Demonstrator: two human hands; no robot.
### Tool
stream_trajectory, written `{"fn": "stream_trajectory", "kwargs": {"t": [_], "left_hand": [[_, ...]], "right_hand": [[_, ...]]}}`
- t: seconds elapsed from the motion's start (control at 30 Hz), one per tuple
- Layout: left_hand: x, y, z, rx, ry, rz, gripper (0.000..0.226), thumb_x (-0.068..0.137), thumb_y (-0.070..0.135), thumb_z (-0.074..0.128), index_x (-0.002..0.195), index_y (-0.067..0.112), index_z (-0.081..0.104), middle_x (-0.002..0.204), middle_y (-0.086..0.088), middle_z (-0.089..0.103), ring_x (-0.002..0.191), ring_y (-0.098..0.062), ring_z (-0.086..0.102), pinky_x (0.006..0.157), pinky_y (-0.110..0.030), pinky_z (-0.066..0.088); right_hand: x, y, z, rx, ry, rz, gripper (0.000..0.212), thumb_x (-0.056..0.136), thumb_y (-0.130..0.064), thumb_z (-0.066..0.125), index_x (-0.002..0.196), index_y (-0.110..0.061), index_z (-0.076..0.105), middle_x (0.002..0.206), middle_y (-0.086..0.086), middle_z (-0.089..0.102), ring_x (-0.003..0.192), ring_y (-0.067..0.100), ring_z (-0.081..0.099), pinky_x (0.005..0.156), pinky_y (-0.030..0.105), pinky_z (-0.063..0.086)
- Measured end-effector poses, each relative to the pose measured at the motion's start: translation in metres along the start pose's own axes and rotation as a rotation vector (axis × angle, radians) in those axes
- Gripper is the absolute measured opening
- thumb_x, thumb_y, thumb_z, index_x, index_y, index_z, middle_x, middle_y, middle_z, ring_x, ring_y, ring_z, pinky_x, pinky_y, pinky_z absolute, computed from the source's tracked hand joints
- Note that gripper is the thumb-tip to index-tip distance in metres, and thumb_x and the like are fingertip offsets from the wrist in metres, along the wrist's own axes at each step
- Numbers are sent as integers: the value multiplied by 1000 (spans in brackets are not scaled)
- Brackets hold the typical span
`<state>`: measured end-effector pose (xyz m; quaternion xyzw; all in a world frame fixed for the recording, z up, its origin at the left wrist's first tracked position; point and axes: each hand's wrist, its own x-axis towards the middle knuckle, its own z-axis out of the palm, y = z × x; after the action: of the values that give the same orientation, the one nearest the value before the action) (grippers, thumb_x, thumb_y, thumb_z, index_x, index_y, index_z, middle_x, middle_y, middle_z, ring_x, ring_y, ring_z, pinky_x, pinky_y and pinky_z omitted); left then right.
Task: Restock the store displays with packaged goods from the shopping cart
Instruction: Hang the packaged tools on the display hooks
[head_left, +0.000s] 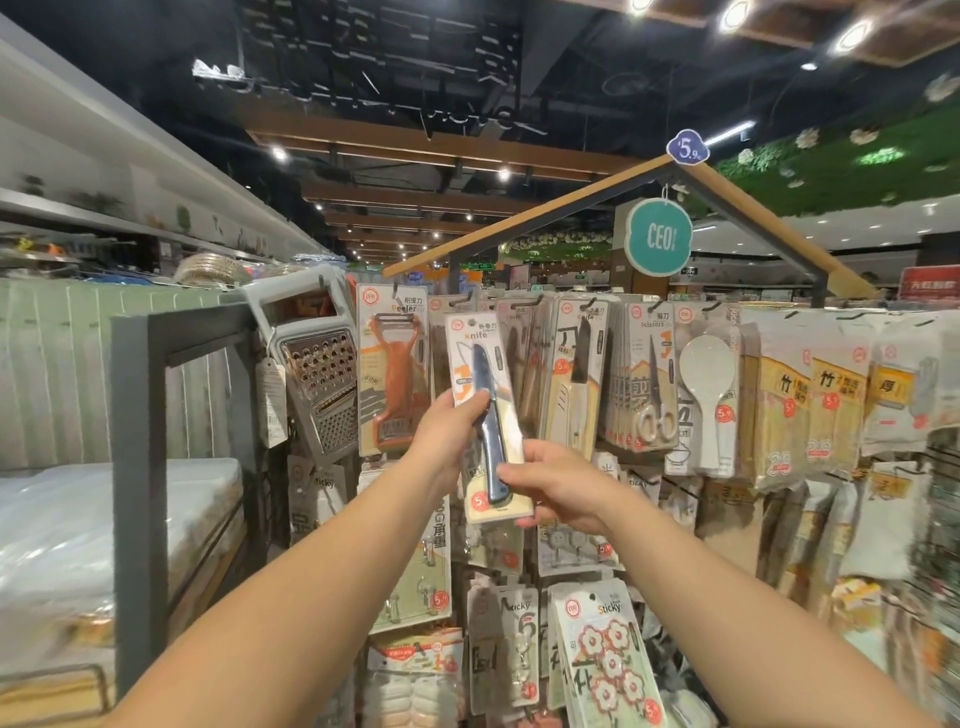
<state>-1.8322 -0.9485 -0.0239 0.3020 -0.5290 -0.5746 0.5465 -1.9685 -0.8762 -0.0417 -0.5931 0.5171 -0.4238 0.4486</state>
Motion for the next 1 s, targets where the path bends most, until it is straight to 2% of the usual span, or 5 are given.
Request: {"fn": "stream_trajectory", "kwargs": {"t": [0.1, 0.23, 0.63, 0.83, 1.0], "left_hand": [[-6, 4, 8, 11, -99, -36, 20, 100, 31, 54, 113, 15, 56, 95, 0, 68, 84, -16, 64, 78, -36, 49], [-9, 4, 12, 114, -164, -90, 28, 99, 43, 53, 121, 28, 46, 123, 1, 63, 114, -17, 56, 103, -42, 37], [-17, -3, 11, 94, -169, -194, 17, 98, 40, 55, 109, 28, 55, 112, 0, 69, 114, -19, 58, 98, -42, 40], [-20, 2, 6, 93, -155, -213, 22, 97, 39, 57, 114, 26, 54, 107, 1, 71, 112, -20, 61, 99, -43, 42], [-25, 8, 3, 106, -161, -207, 15, 98, 38, 55, 108, 27, 53, 99, 2, 72, 109, -20, 62, 100, -43, 41]], "right_hand": [[2, 5, -4, 34, 209, -87, 23, 98, -16, 58, 121, -14, 55, 103, 6, 73, 81, 17, 73, 56, 24, 59], [2, 11, -16, 27, 503, -194, 32, 101, -16, 48, 132, -23, 42, 123, 3, 62, 90, 16, 69, 60, 27, 58], [-13, -18, -22, 41, 504, -262, 60, 100, -6, 45, 153, -30, 29, 143, -3, 50, 117, 24, 60, 96, 53, 51], [-11, -31, -23, 136, 547, -319, 49, 101, 0, 39, 138, -33, 41, 91, -21, 59, 74, 11, 65, 61, 31, 53], [-5, -25, -25, 155, 640, -264, 50, 101, -6, 40, 149, -20, 40, 102, -5, 66, 57, 10, 59, 39, 20, 41]]}}
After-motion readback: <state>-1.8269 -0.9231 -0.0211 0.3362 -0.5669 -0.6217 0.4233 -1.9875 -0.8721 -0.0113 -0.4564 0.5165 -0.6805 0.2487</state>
